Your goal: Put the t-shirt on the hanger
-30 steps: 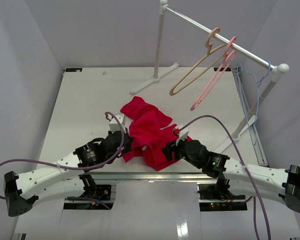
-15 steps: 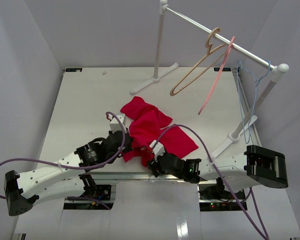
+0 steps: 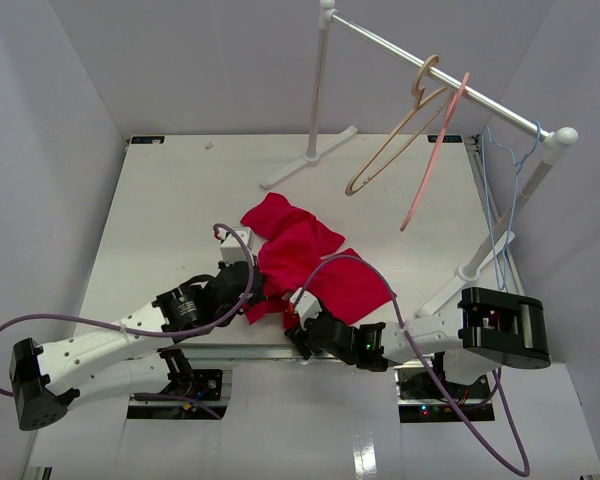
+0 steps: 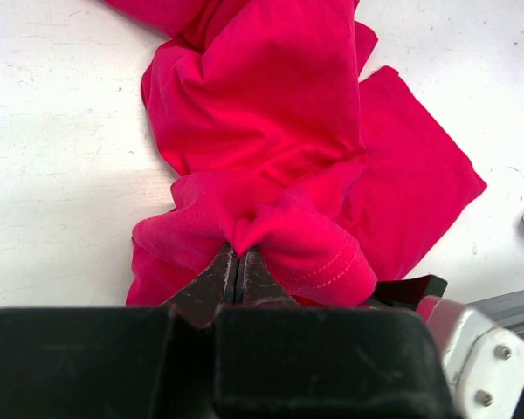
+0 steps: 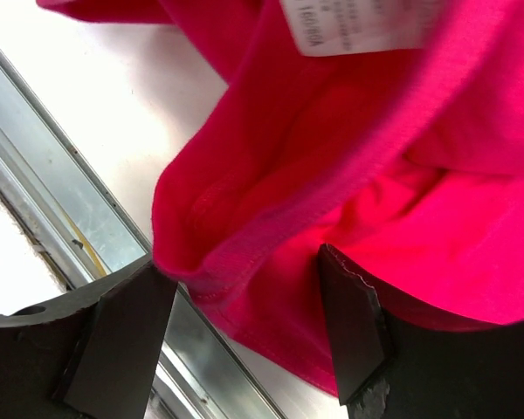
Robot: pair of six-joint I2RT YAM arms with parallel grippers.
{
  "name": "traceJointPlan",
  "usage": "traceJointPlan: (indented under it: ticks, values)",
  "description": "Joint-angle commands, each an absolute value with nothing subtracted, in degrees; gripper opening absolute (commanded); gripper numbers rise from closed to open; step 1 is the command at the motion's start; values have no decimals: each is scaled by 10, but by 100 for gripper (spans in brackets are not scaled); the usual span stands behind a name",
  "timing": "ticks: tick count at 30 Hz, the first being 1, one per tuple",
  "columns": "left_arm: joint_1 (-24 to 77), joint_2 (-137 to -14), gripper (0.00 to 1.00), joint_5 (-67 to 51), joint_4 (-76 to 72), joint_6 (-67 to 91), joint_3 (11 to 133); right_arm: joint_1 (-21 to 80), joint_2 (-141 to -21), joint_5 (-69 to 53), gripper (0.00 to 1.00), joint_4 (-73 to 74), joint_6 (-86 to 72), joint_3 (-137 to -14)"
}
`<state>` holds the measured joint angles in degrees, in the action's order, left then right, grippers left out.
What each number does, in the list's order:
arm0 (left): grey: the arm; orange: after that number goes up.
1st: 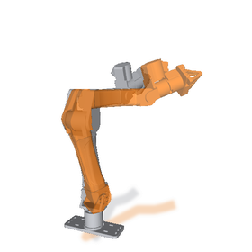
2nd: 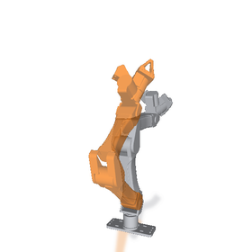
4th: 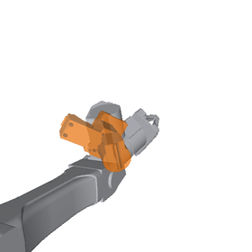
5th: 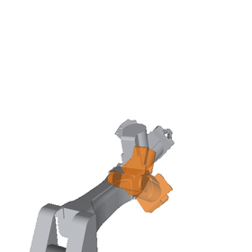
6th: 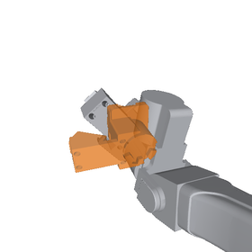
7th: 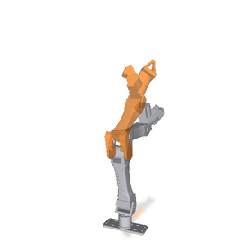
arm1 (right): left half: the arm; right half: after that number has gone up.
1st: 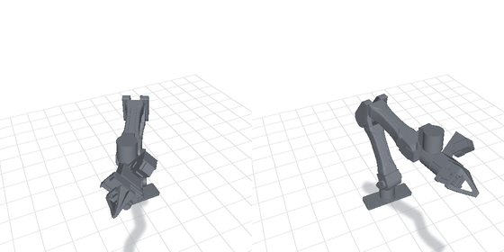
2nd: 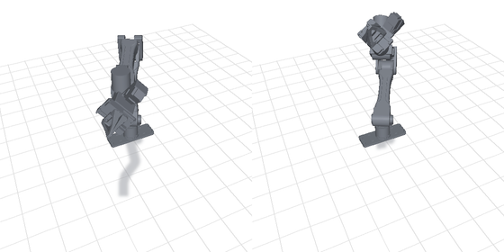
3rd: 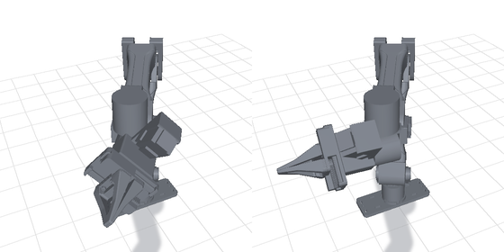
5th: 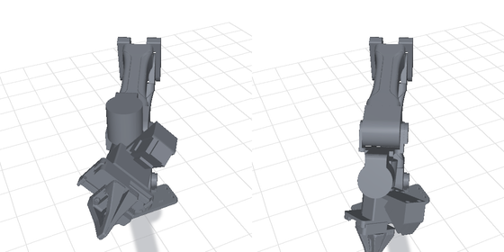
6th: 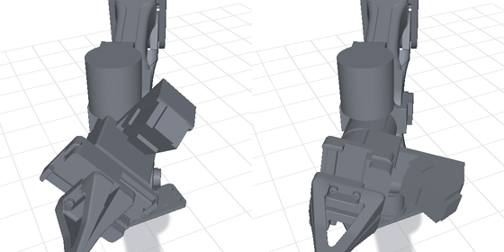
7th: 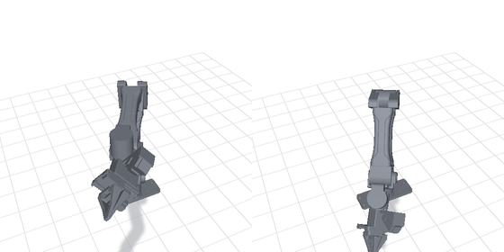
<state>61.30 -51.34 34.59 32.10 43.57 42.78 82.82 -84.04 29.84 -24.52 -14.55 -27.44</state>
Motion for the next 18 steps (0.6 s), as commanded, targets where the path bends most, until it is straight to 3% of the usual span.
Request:
traceJointPlan:
  ticks: [1,2,5,11,18]
  values:
    - [611,-514,0,359,312,443,428,834,-868,370,61,-258,-154,-313]
    - [612,-511,0,359,314,443,425,834,-868,423,44,-237,-186,-319]
    - [612,-499,0,353,322,444,419,834,-816,507,9,-110,-276,-328]
    - [612,-450,0,265,357,411,441,837,-646,530,8,171,-388,-345]
    - [612,-455,0,156,384,397,429,839,-509,480,8,278,-382,-350]
